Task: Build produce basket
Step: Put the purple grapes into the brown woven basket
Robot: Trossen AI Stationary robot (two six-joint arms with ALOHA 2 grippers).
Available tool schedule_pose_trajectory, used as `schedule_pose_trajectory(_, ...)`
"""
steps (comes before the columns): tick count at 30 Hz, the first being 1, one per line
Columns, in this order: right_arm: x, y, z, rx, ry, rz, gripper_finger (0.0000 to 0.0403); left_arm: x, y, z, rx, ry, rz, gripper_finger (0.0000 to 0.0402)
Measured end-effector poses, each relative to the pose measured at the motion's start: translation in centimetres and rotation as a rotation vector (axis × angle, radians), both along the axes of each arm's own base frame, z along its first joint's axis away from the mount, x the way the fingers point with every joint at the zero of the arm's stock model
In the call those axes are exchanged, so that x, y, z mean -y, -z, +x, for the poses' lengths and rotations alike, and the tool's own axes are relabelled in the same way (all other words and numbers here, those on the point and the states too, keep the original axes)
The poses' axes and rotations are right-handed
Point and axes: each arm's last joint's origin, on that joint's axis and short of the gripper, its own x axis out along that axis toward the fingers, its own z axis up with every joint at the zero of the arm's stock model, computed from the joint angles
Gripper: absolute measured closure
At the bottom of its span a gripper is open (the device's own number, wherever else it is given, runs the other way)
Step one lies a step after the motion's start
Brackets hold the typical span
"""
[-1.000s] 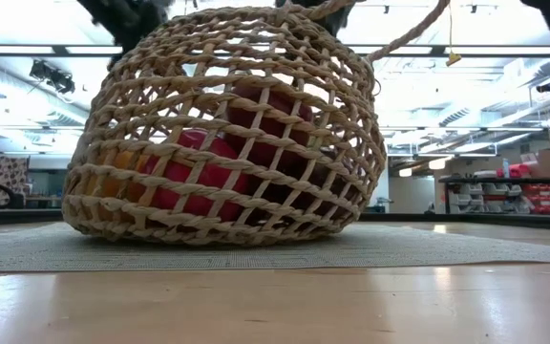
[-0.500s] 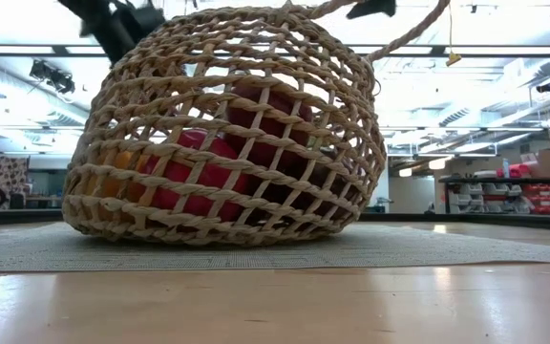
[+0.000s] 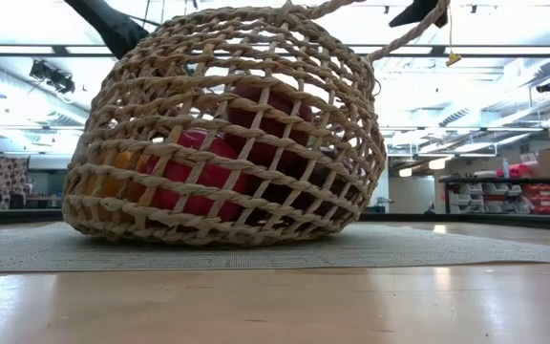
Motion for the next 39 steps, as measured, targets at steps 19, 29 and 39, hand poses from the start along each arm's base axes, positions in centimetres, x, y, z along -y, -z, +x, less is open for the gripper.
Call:
schedule_pose_trajectory(19, -2.6, 1.4, -4.9, 0.243, 0.050, 0.088, 0.0126, -2.2, 6.7, 0.9, -0.288, 0.064, -0.053, 0.0065)
schedule_pose_trajectory(29, -2.9, 1.2, -5.3, 0.260, 0.041, 0.097, 0.0156, -2.4, 6.7, 0.8, -0.298, 0.074, -0.040, 0.0125)
schedule_pose_trajectory(39, -2.9, 1.2, -5.3, 0.257, 0.037, 0.088, 0.0171, -2.1, 6.6, 0.6, -0.324, 0.098, -0.060, 0.0253)
